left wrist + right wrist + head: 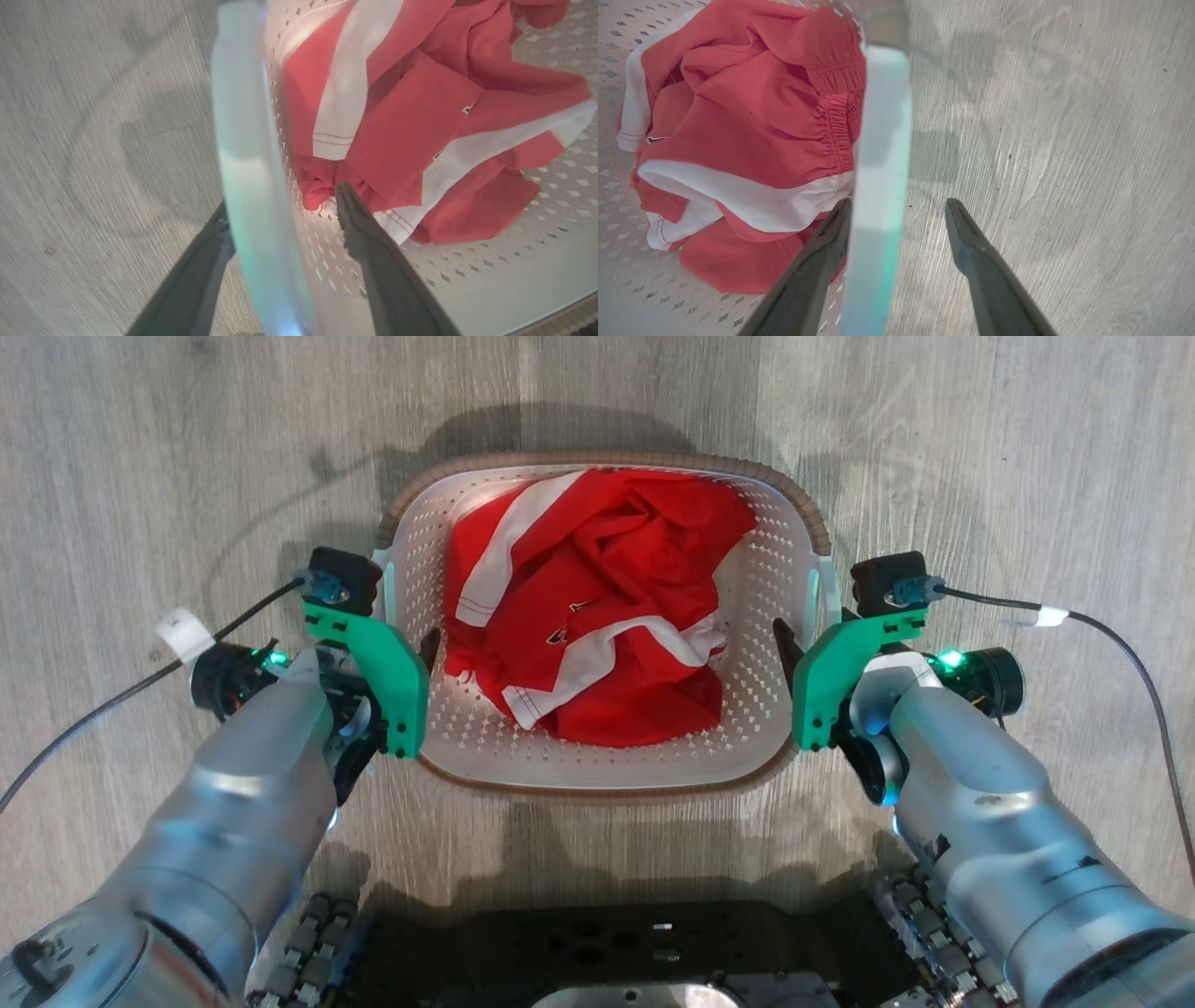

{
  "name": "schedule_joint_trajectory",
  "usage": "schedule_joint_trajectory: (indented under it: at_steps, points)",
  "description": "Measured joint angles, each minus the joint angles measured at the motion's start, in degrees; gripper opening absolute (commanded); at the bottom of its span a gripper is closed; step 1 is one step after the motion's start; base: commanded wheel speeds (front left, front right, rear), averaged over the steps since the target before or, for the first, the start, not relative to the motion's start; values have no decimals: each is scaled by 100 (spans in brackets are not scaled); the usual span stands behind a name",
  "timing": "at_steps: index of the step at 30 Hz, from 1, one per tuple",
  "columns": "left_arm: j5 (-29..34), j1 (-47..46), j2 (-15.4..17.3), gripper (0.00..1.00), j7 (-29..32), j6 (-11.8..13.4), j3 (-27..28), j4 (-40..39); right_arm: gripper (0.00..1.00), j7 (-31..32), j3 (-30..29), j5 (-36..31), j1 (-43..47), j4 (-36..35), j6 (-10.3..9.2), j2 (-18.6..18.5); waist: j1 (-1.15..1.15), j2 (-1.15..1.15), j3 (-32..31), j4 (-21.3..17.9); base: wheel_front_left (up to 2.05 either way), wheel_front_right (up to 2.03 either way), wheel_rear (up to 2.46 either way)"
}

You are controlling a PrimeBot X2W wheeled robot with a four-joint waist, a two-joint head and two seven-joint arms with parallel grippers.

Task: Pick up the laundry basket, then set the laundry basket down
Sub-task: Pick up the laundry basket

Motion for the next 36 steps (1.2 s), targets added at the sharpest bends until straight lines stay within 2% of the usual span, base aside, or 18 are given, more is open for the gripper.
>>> schedule_joint_trajectory:
  at_steps: [3, 10, 11, 12, 13, 36]
  points:
    - [-11, -4, -4, 85, -2, 0, -75, 8, 100, -23, 23, 16, -9, 33, 0, -1, 0, 0, 1, 1, 0, 0, 0]
    - [-156, -5, -11, 80, -54, 0, -212, 20, 100, -93, 149, 75, -70, 92, 0, -2, 0, 0, 13, 11, 0, 0, 0]
    - [-167, -7, -12, 71, -54, 0, -253, 20, 85, -99, 158, 105, -70, 101, 0, -2, 0, 0, 21, 17, 0, 0, 0]
    - [-192, -7, -18, 45, -60, 0, -269, 21, 25, -108, 167, 132, -70, 108, 0, -3, 0, 0, 29, 23, 0, 0, 0]
    - [-208, -7, -20, 0, -68, 0, -281, 16, 0, -126, 178, 156, -70, 109, 0, -3, 0, 0, 36, 28, 0, 0, 0]
    - [-833, -36, 38, 0, 56, 7, -808, -191, 0, -196, 514, 579, -197, 305, 4, -24, 0, 0, -101, 53, 0, 0, 0]
